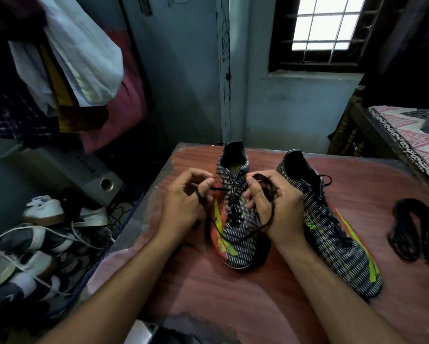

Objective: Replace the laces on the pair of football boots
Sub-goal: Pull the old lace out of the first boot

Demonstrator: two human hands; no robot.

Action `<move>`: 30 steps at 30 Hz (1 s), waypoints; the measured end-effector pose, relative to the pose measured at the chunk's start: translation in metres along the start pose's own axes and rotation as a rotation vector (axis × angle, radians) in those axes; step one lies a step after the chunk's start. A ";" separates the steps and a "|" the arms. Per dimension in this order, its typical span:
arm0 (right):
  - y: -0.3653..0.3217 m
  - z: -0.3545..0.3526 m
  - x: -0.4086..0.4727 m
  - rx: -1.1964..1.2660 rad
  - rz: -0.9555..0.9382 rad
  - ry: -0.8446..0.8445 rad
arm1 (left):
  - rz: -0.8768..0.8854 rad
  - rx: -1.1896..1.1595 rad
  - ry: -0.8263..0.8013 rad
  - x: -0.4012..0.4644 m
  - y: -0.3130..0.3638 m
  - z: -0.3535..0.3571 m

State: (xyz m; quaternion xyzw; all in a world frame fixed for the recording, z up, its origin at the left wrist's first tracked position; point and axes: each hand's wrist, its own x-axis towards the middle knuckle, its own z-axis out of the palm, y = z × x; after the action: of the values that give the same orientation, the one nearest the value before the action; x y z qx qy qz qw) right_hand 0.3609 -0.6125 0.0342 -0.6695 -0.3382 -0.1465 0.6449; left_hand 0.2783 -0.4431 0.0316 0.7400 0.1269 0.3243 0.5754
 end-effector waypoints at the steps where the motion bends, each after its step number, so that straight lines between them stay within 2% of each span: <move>1: -0.002 0.000 0.000 -0.002 -0.019 -0.016 | 0.007 -0.028 0.019 -0.001 0.008 -0.006; 5: -0.001 0.002 -0.002 -0.029 -0.058 -0.114 | 0.029 -0.085 0.031 -0.003 0.039 -0.041; 9: -0.006 0.002 -0.005 -0.116 -0.094 -0.372 | 0.113 0.028 -0.045 -0.006 0.063 -0.061; 11: -0.009 0.003 -0.005 -0.129 -0.141 -0.385 | 0.156 0.119 -0.052 -0.006 0.067 -0.063; 14: -0.005 -0.002 -0.003 -0.174 -0.213 -0.312 | 0.162 0.152 0.009 -0.009 0.072 -0.060; 16: -0.001 -0.004 0.000 -0.200 -0.252 -0.301 | 0.199 0.312 -0.024 -0.011 0.068 -0.055; 19: 0.002 -0.007 0.003 -0.238 -0.289 -0.316 | 0.336 0.871 -0.076 -0.016 0.048 -0.048; 20: 0.002 -0.009 0.003 -0.256 -0.309 -0.331 | 0.396 0.984 -0.064 -0.018 0.041 -0.045; 23: 0.001 -0.008 0.004 -0.271 -0.366 -0.368 | 0.528 1.039 -0.041 -0.025 0.028 -0.031; 26: 0.004 -0.005 0.004 -0.273 -0.364 -0.377 | 0.456 1.009 -0.044 -0.026 0.019 -0.015; 30: 0.008 -0.007 0.004 -0.257 -0.256 -0.305 | 0.295 0.990 -0.122 -0.019 0.010 0.004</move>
State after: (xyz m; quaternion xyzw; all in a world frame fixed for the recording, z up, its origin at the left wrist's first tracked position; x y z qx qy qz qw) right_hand 0.3707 -0.6175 0.0319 -0.7121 -0.4923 -0.1662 0.4722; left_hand 0.2649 -0.4600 0.0340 0.9512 0.1257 0.2592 0.1108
